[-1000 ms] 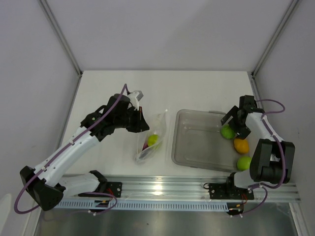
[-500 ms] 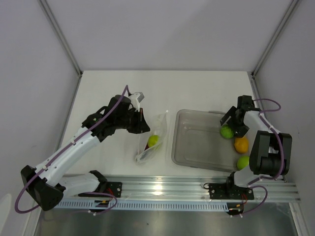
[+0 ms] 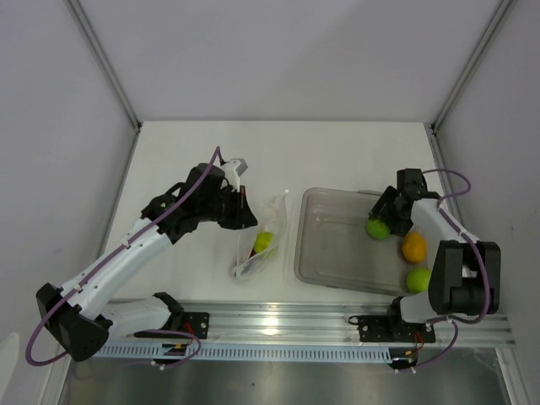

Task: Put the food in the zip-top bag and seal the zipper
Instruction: Pick up the fake fruit from the bin.

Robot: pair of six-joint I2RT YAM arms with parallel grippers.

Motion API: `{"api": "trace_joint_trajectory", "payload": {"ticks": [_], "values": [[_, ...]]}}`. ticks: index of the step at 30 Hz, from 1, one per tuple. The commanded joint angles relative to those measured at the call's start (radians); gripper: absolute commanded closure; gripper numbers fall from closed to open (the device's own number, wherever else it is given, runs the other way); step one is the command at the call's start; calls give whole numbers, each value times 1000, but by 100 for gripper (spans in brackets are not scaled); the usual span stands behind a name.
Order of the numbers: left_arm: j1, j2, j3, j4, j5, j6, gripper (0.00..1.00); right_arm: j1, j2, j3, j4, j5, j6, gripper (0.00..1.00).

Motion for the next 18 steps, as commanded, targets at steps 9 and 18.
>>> {"api": "trace_joint_trajectory", "payload": {"ticks": [9,18], "values": [[-2,-1,-4,21,-9,-11,99,208,-403,-1,-139,-13,106,79],[-2,-1,-6,12,-25,-19,99,548,-473,169,-221,103,250,78]]}}
